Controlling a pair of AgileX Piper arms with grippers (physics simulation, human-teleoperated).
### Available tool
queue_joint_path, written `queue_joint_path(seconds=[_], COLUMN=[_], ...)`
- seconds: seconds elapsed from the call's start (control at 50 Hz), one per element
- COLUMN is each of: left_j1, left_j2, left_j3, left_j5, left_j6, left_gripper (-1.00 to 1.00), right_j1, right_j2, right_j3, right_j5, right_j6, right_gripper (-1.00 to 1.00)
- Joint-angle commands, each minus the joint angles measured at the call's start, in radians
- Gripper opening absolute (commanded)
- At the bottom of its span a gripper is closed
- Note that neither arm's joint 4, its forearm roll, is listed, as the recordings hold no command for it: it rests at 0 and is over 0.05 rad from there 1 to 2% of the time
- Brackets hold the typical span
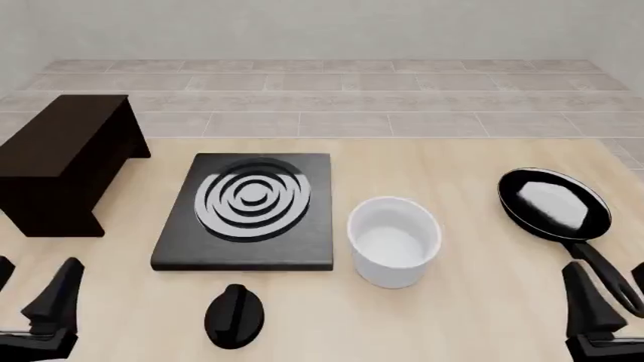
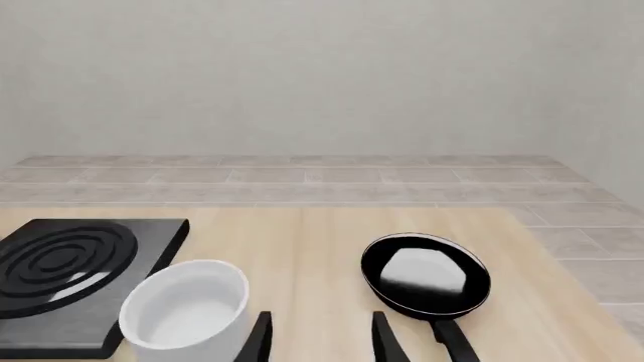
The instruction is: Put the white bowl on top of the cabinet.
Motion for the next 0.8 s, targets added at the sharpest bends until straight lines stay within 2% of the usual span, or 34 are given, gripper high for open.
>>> queue_joint_path(seconds=[0.02, 0.14, 0.16, 0.18, 0.24, 0.28, 0.32, 0.42, 0.48, 0.54, 0.56, 0.62, 0.66, 0.7, 0.76, 0.8], left_j1=[-0.001, -0.030, -0.038, -0.027, -0.063, -0.075, -0.098, -0.131, -0.182, -0.200, -0.217, -0.265, -0.274, -0.300, -0.334, -0.396], left_j2=[-0.054, -0.053, -0.050, -0.048, -0.055, -0.055, -0.055, -0.055, -0.055, -0.055, -0.055, -0.045, -0.017, 0.041, 0.123, 0.170], left_j3=[0.040, 0.000, -0.005, -0.016, -0.052, -0.081, -0.107, -0.177, -0.209, -0.224, -0.234, -0.265, -0.278, -0.299, -0.322, -0.312], left_j5=[-0.041, -0.004, 0.021, 0.041, 0.036, 0.067, 0.075, 0.143, 0.163, 0.185, 0.187, 0.223, 0.217, 0.186, 0.155, 0.116], left_j6=[-0.003, -0.004, -0.072, -0.104, 0.018, 0.003, 0.055, 0.038, 0.106, 0.109, 0.147, 0.176, 0.163, 0.190, 0.186, 0.266], left_gripper=[1.00, 1.00, 1.00, 1.00, 1.00, 1.00, 1.00, 1.00, 1.00, 1.00, 1.00, 1.00, 1.00, 1.00, 1.00, 1.00], right_j1=[-0.002, -0.002, -0.002, -0.003, -0.005, -0.004, -0.004, -0.004, -0.001, 0.000, -0.001, -0.003, -0.003, -0.003, -0.004, -0.005], right_j2=[0.010, 0.003, 0.002, 0.001, 0.000, -0.001, -0.001, -0.002, -0.001, -0.002, -0.002, -0.002, -0.002, -0.002, -0.002, -0.002], right_j3=[0.000, 0.000, 0.000, 0.000, 0.000, 0.000, 0.000, 0.000, 0.000, 0.000, 0.000, 0.000, 0.000, 0.000, 0.000, 0.000], right_j5=[-0.004, 0.004, 0.004, 0.004, 0.003, -0.003, -0.003, -0.002, -0.004, -0.006, -0.006, -0.007, -0.007, -0.006, -0.007, -0.008], right_j6=[0.003, 0.004, 0.004, 0.004, 0.008, 0.010, 0.011, 0.012, 0.009, 0.009, 0.009, 0.009, 0.009, 0.009, 0.009, 0.009], right_gripper=[1.00, 1.00, 1.00, 1.00, 1.00, 1.00, 1.00, 1.00, 1.00, 1.00, 1.00, 1.00, 1.00, 1.00, 1.00, 1.00])
